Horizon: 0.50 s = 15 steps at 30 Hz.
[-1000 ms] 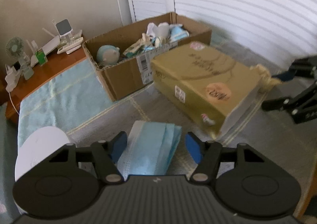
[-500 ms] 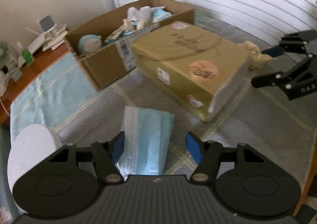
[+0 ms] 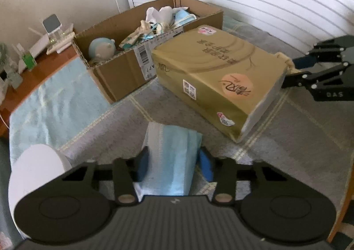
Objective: Organize soft objects
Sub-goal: 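Grasp the blue face mask stack with the left gripper while the right lifts the beige cloth, then carry the face masks into the box and open the left gripper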
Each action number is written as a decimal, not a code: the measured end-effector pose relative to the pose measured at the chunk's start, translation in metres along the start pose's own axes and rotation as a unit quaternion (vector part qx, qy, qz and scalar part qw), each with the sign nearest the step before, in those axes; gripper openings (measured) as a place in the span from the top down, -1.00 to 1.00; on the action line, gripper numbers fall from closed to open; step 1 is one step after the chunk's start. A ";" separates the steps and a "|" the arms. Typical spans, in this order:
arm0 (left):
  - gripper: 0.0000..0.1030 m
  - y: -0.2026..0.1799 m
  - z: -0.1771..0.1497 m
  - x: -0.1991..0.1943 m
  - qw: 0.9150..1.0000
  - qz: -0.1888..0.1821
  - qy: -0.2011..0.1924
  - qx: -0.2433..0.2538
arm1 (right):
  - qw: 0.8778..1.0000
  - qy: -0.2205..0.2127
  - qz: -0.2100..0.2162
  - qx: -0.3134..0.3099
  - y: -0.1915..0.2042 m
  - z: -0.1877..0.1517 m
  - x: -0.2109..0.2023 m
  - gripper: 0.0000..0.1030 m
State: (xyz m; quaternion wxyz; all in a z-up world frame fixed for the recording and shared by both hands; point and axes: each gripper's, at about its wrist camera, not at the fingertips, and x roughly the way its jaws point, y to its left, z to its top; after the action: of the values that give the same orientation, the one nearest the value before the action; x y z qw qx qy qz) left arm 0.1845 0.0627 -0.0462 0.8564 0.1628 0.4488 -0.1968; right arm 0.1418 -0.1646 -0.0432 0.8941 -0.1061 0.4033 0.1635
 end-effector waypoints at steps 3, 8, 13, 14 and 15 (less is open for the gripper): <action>0.34 0.001 -0.001 -0.002 1.000 0.001 -0.001 -0.003 | 1.000 -0.002 0.001 0.010 -0.002 0.000 -0.002 0.30; 0.46 0.001 0.000 -0.013 1.000 0.006 -0.005 -0.003 | 1.000 -0.010 0.001 0.011 -0.003 0.001 -0.011 0.32; 0.48 0.002 0.003 -0.031 1.000 0.001 -0.014 -0.008 | 1.000 -0.025 0.003 0.014 -0.003 0.003 -0.024 0.32; 0.48 0.003 0.004 -0.034 1.000 0.002 -0.018 -0.009 | 1.000 -0.028 0.003 0.013 -0.003 0.003 -0.027 0.32; 0.48 0.003 0.005 -0.038 1.000 0.002 -0.022 -0.010 | 0.999 -0.030 0.003 0.013 -0.003 0.004 -0.029 0.32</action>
State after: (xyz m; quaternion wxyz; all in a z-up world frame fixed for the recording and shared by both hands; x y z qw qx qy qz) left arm 0.1694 0.0706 -0.0114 0.8680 0.1506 0.4314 -0.1946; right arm 0.1274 -0.1718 -0.0189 0.9066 -0.0883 0.3784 0.1644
